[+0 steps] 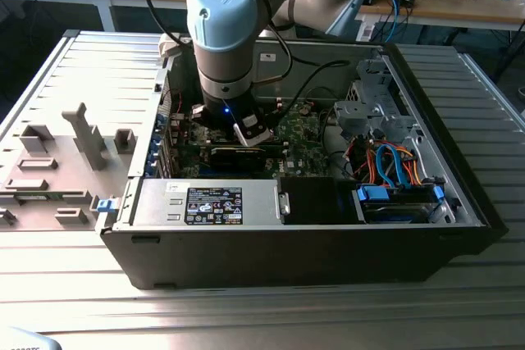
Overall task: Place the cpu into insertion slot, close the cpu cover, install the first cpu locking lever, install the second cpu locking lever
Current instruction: 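Install the second cpu locking lever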
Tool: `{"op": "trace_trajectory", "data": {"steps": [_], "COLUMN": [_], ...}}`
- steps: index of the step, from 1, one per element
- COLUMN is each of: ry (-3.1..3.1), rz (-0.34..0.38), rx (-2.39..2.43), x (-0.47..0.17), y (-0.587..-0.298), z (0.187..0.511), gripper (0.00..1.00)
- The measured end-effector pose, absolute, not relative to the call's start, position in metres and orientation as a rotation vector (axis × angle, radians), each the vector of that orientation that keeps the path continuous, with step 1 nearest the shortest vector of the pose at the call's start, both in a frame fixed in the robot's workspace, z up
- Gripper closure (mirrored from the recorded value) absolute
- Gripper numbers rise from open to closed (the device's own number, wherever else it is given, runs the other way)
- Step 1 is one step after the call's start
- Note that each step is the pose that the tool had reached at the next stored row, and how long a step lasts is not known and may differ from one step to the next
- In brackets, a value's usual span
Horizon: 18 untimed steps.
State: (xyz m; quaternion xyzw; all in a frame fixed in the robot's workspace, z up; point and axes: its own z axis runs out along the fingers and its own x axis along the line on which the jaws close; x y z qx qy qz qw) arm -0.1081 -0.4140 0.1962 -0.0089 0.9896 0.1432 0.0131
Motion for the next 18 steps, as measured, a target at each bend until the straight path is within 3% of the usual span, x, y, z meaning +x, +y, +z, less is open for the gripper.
{"op": "trace_trajectory", "data": {"steps": [2,11,18], "ry": [3.090,3.100,3.117], "rz": [0.398,0.335,0.191], "rx": [-0.029,-0.030,-0.030], "x": [-0.108,-0.104,-0.098], "y": [-0.414,-0.395,-0.368], "z": [0.197,0.213,0.213], "gripper": [0.89,0.89,0.89]}}
